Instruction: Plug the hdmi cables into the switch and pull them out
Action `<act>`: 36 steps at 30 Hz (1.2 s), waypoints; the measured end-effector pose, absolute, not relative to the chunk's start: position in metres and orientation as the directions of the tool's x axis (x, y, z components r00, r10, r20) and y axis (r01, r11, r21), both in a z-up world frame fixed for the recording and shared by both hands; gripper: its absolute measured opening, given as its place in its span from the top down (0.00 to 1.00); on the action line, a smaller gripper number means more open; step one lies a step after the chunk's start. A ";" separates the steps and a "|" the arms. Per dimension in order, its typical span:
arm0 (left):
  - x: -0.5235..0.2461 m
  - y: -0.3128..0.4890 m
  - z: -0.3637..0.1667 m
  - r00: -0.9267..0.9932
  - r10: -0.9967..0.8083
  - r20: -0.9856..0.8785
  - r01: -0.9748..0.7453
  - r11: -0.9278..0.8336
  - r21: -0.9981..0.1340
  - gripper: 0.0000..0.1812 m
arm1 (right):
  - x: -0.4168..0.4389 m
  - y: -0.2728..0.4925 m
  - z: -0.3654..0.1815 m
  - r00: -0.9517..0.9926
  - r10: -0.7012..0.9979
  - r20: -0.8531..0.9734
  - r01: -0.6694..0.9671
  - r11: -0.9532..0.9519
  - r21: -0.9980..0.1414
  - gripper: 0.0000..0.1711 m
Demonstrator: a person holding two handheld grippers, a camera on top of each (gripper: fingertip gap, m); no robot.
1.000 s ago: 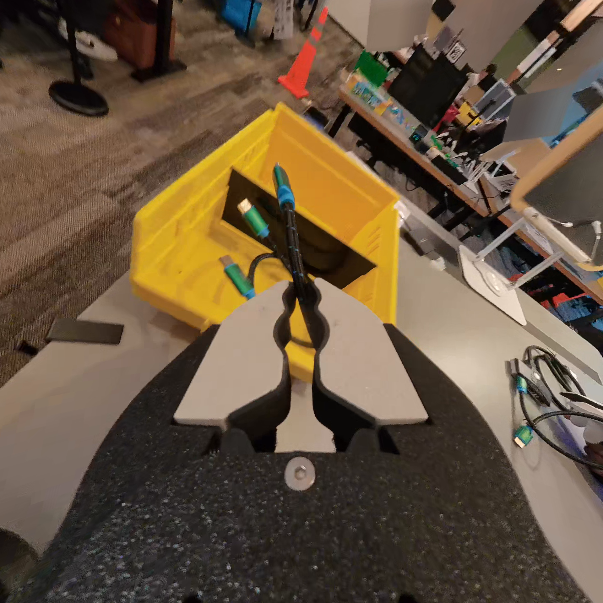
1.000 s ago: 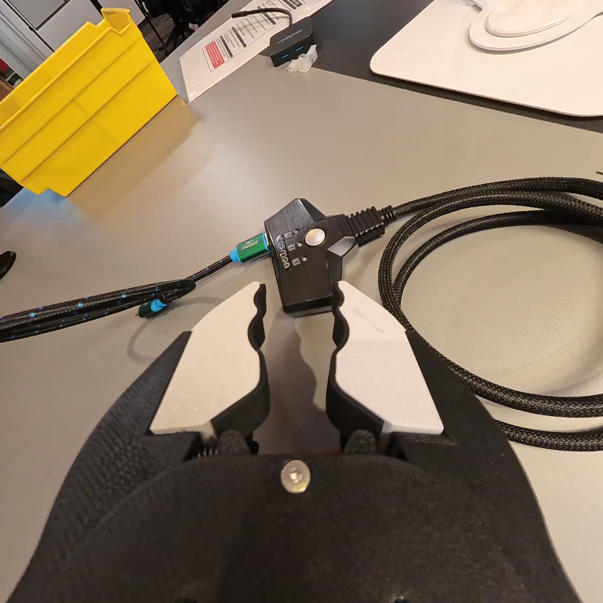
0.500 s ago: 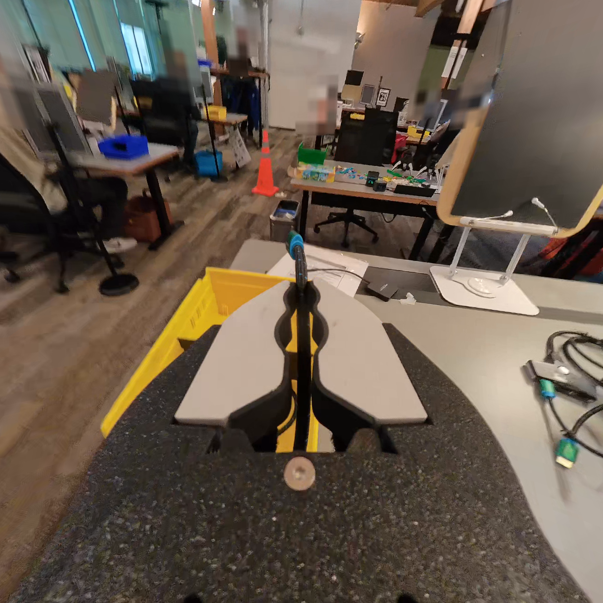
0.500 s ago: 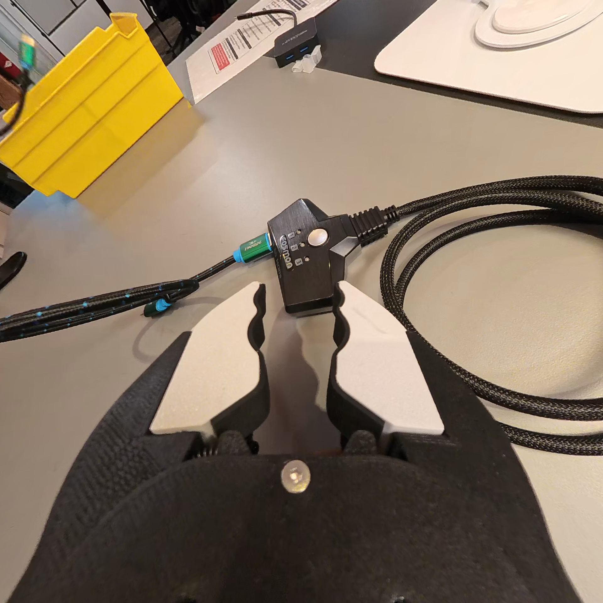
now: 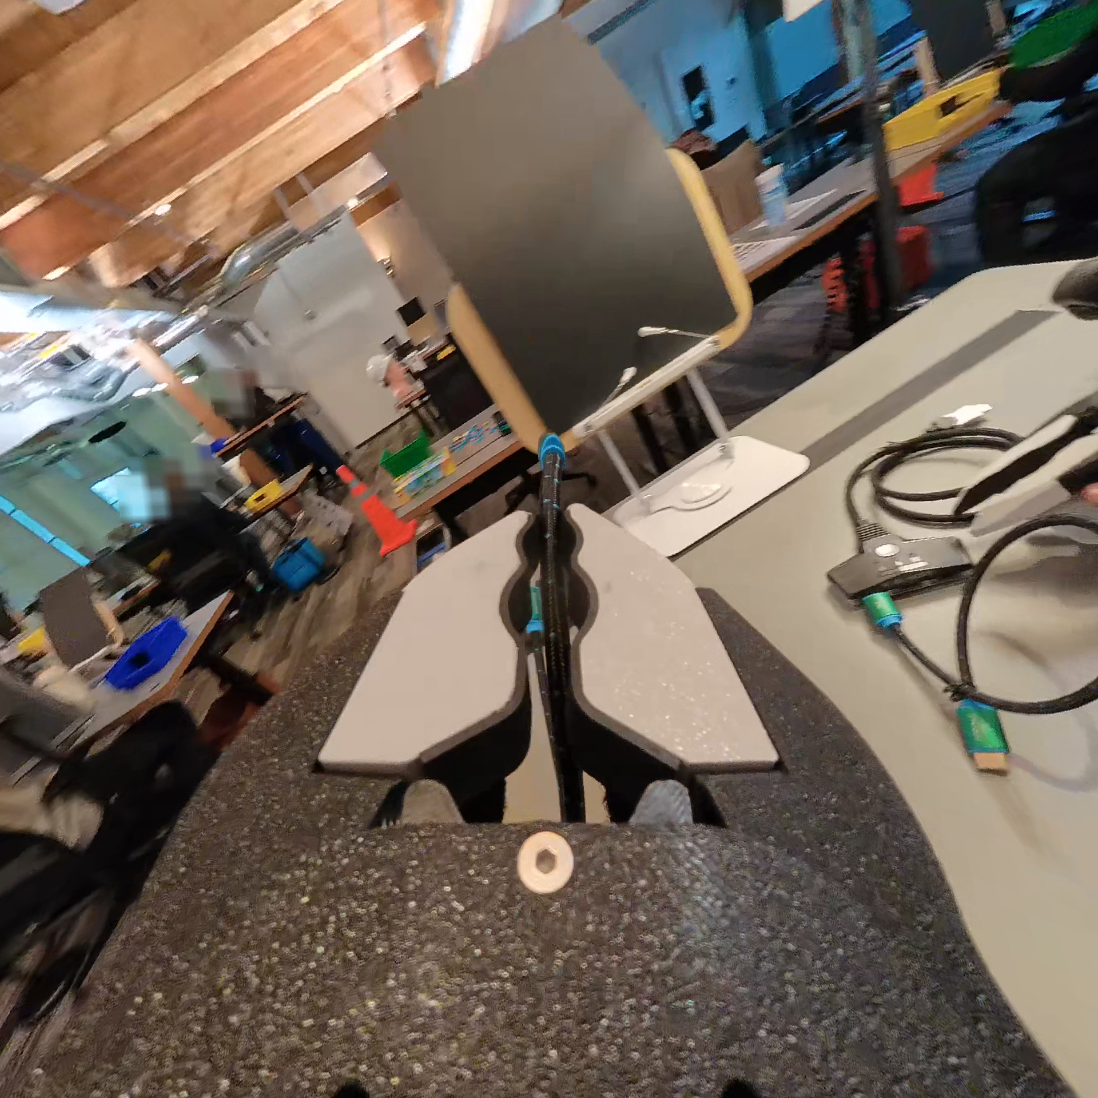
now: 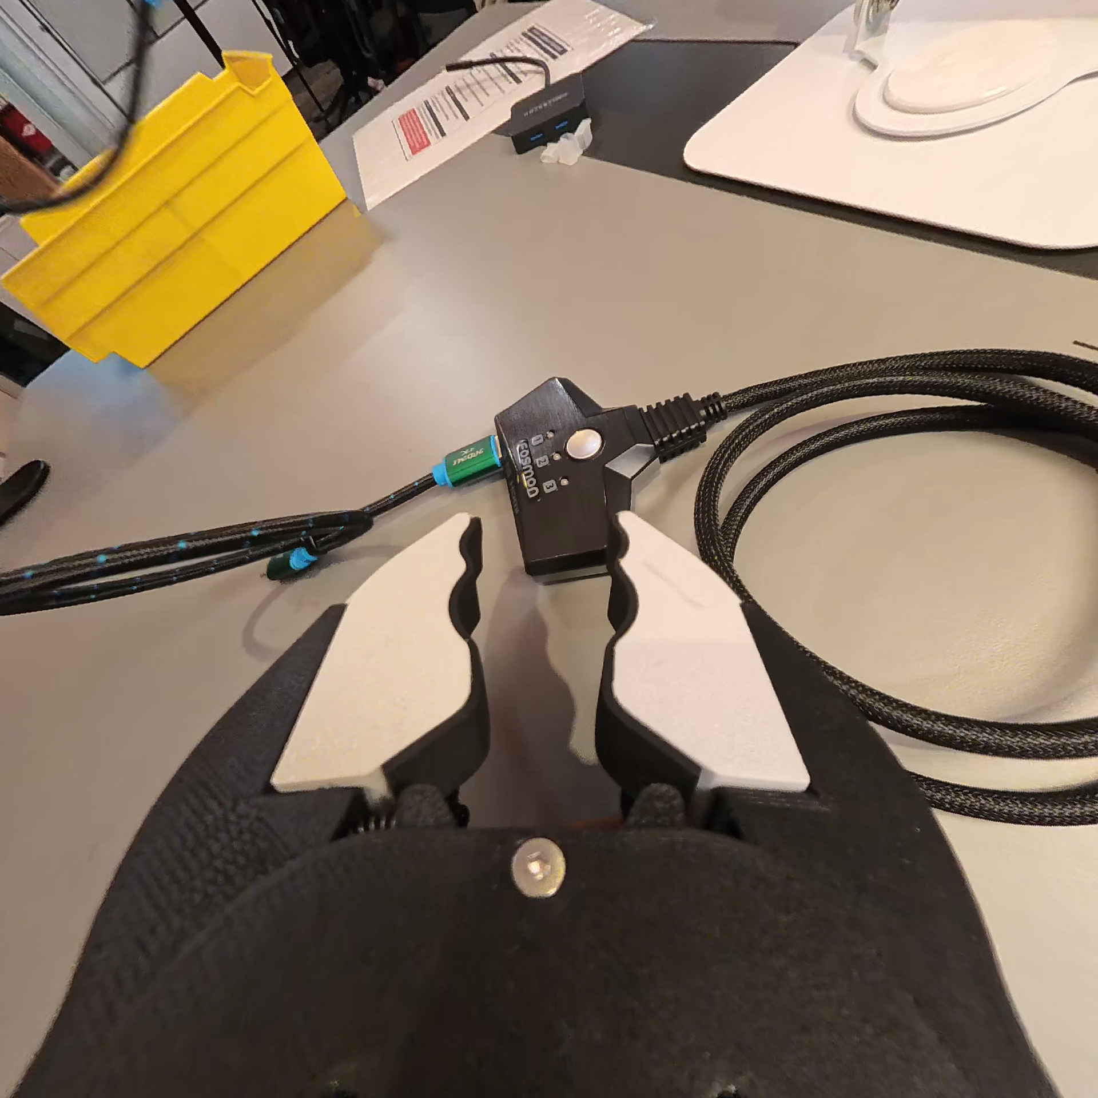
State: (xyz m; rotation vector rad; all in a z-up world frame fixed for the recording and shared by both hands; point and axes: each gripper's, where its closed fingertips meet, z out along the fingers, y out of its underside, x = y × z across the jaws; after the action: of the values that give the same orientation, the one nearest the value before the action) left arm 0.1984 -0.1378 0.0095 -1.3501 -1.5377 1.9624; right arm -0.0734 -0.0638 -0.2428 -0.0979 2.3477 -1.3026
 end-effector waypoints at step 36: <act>0.038 0.017 -0.019 0.125 0.932 0.342 -0.259 0.363 -0.895 0.97 | -0.148 -0.069 -0.195 -0.945 -0.214 -0.249 0.198 0.233 -0.952 0.79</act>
State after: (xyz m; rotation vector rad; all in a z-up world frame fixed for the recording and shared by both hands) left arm 0.0377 0.0171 -0.0186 -0.7785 -1.1012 1.0086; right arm -0.1478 -0.0687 -0.1954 -0.0154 2.1846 -1.7631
